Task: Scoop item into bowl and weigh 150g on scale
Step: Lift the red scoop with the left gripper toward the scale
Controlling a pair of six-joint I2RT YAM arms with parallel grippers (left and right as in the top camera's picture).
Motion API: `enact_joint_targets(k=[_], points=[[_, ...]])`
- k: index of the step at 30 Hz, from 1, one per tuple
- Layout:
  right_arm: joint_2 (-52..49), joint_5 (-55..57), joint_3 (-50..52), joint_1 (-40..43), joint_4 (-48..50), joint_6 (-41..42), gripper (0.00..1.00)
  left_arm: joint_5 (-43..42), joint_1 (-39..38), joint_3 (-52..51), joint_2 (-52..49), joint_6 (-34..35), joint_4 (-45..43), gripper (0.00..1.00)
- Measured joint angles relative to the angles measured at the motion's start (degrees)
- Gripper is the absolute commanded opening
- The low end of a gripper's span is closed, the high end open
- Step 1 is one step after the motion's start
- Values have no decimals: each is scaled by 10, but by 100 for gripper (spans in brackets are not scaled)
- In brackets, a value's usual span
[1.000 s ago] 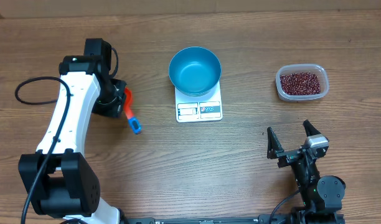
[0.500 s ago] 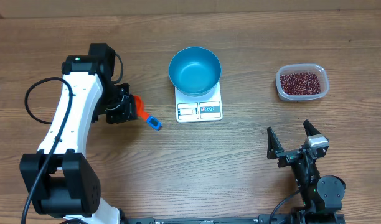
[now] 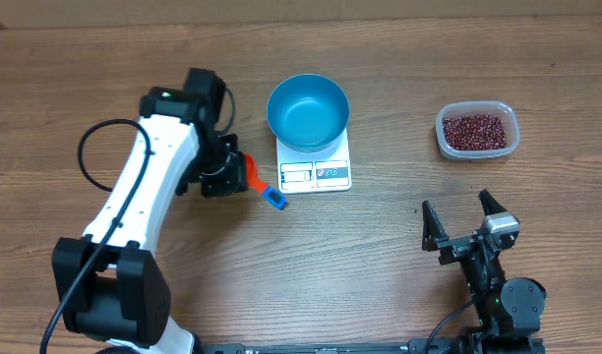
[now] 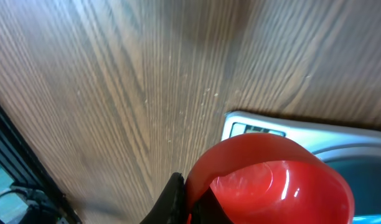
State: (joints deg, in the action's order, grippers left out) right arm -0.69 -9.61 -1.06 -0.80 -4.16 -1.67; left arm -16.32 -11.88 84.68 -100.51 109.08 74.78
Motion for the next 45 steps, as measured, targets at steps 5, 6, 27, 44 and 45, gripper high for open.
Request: enact_joint_targets(k=[5, 6, 27, 44, 45], points=[[0, 0, 0, 0, 0, 0, 100, 0, -34, 0, 0, 53, -20, 4], [0, 0, 0, 0, 0, 0, 100, 0, -38, 0, 0, 59, -25, 4], [0, -40, 0, 0, 9, 136, 100, -7, -52, 0, 0, 93, -123, 4], [-73, -54, -136, 28, -47, 367, 100, -23, -68, 0, 0, 94, -159, 5], [-86, -54, -150, 30, -55, 368, 100, -24, -68, 0, 0, 95, -162, 4]])
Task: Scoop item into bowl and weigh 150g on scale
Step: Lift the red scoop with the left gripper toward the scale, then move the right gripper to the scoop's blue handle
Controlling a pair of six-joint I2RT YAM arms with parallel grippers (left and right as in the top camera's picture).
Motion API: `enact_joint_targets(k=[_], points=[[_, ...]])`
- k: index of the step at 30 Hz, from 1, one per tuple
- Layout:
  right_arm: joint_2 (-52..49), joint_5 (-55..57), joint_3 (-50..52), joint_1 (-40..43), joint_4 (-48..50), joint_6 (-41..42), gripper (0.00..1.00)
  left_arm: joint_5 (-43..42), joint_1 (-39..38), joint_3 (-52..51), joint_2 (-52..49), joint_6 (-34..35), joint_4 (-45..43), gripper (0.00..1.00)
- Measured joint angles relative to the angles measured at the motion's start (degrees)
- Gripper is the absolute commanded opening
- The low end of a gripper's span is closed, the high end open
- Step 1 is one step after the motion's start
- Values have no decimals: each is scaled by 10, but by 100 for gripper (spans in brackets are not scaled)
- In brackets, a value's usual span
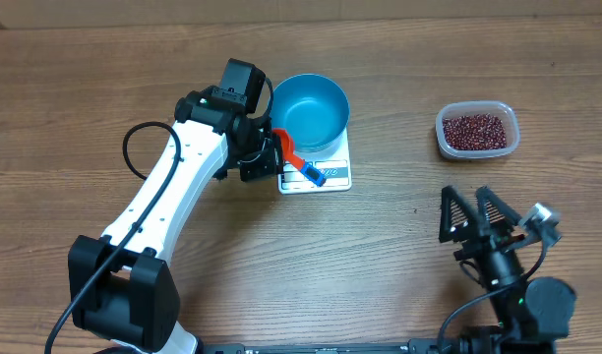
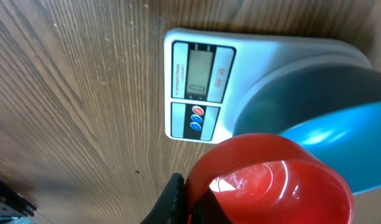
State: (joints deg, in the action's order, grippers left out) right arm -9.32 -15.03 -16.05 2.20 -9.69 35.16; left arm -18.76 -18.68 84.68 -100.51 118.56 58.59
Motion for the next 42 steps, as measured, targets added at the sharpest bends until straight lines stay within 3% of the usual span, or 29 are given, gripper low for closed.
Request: enact_joint_targets(k=[9, 15, 23, 32, 42], points=[[-244, -69, -180, 4, -65, 9, 100, -10, 0, 0, 0, 0, -47, 4], [-381, -187, -217, 4, 11, 15, 100, -12, 0, 0, 0, 0, -97, 4], [-505, -293, -218, 4, 84, 151, 100, -12, 0, 0, 0, 0, -102, 4], [-581, -392, -218, -28, 183, 165, 100, -12, 0, 0, 0, 0, -102, 5], [-592, -330, -218, -120, 183, 127, 89, -12, 0, 0, 0, 0, -98, 5]])
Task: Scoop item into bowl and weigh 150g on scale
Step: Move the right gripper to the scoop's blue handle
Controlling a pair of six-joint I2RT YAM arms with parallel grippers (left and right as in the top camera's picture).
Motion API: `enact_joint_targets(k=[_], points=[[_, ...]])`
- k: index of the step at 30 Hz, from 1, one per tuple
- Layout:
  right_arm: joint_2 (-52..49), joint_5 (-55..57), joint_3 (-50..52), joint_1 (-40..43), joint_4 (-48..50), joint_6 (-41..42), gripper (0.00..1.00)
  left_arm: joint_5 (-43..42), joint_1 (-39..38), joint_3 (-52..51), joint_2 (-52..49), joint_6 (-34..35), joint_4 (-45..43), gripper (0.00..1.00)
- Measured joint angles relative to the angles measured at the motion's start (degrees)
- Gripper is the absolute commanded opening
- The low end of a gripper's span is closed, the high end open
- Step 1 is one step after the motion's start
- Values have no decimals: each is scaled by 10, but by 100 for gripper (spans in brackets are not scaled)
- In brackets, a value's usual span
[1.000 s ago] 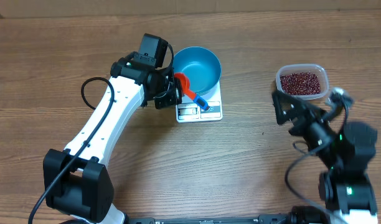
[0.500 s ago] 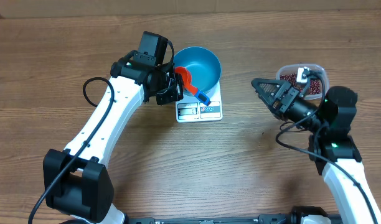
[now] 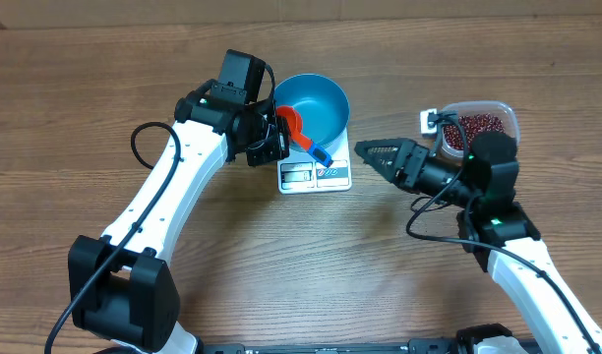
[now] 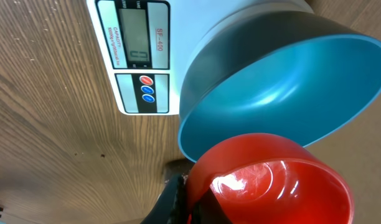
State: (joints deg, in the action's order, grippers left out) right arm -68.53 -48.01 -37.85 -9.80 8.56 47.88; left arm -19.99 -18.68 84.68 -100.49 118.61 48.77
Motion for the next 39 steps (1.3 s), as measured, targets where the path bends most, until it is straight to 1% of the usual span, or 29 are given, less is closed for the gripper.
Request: enact_joint_targets(k=[3, 9, 16, 22, 26, 39], points=[[0, 43, 0, -30, -7, -17, 89, 0, 0, 0, 0, 0, 1, 4], [0, 165, 0, -107, -17, -36, 89, 0, -2, 0, 0, 0, 3, 4], [0, 259, 0, -145, -10, -44, 83, 0, -12, 0, 0, 0, 3, 5], [0, 285, 0, -147, -10, -44, 81, 0, -18, 0, 0, 0, 2, 5], [0, 289, 0, -147, -10, -44, 77, 0, -27, 0, 0, 0, -10, 4], [0, 292, 0, -150, -17, -44, 77, 0, -38, 0, 0, 0, -34, 4]])
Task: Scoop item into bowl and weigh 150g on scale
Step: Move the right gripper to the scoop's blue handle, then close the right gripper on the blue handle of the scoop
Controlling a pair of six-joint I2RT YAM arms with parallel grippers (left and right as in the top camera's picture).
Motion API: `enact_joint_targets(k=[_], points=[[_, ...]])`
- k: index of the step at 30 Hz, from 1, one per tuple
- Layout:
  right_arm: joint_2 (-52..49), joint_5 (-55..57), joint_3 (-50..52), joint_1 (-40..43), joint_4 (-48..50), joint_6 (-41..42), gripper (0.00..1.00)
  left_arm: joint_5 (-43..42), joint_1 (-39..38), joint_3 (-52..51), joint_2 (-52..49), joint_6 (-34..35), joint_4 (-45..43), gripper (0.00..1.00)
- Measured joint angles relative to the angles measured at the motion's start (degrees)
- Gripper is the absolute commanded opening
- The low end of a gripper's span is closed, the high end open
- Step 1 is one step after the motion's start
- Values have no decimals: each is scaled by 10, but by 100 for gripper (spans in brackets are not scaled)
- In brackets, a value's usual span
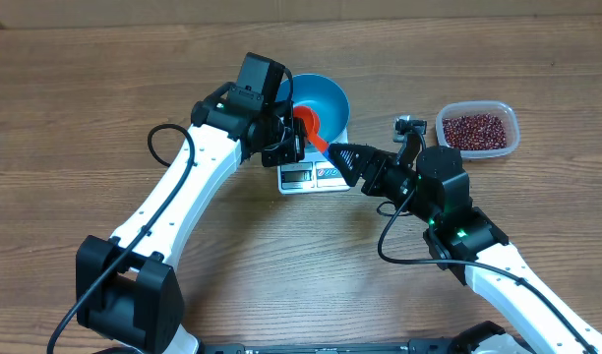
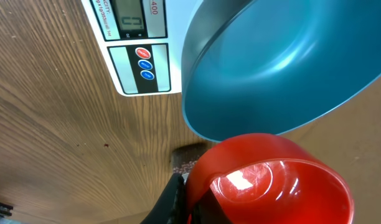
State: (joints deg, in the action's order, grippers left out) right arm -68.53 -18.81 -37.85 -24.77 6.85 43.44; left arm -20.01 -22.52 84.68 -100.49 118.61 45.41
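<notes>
An empty blue bowl [image 1: 326,98] [image 2: 284,68] stands on the white scale [image 1: 299,177] [image 2: 131,50]. My left gripper [image 1: 289,136] [image 2: 197,208] is shut on the red scoop [image 1: 309,124] [image 2: 271,180], holding it empty over the bowl's near-left rim. The scoop's handle slants down and to the right, over the scale. My right gripper [image 1: 338,154] points left with its tips at the handle's end, which it hides. Whether its fingers are closed on the handle does not show. The red beans sit in a clear tub [image 1: 476,130] at the far right.
The left arm [image 1: 183,206] stretches from the near left up to the scale. The right arm [image 1: 458,231] crosses from the near right, between the scale and the bean tub. A black cable [image 1: 158,147] loops beside the left arm.
My right gripper has moved left, from beside the bean tub to the end of the scoop's handle over the scale. The left gripper and scoop have shifted slightly right over the bowl's rim.
At first my left gripper held the scoop left of the scale, with the right arm parked open at the near right. The scoop was then over the scale's front, then at the bowl's rim with the right arm reaching in. Now the right gripper meets the handle.
</notes>
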Motion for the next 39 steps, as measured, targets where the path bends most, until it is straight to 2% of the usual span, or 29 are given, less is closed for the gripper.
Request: enact_joint_targets(k=[10, 19, 27, 35, 39], points=[[-38, 2, 0, -27, 42, 0, 76, 0, 0, 0, 0, 0, -13, 4], [-51, 6, 0, -30, 56, 0, 60, 0, -11, 0, 0, 0, -13, 4], [-51, 13, 0, -31, 66, 0, 40, 0, -18, 0, 0, 0, -13, 4], [-51, 16, 0, -31, 66, 0, 38, 0, -27, 0, 0, 0, -23, 4], [-51, 17, 0, -31, 66, -2, 28, 0, -30, 0, 0, 0, -24, 4]])
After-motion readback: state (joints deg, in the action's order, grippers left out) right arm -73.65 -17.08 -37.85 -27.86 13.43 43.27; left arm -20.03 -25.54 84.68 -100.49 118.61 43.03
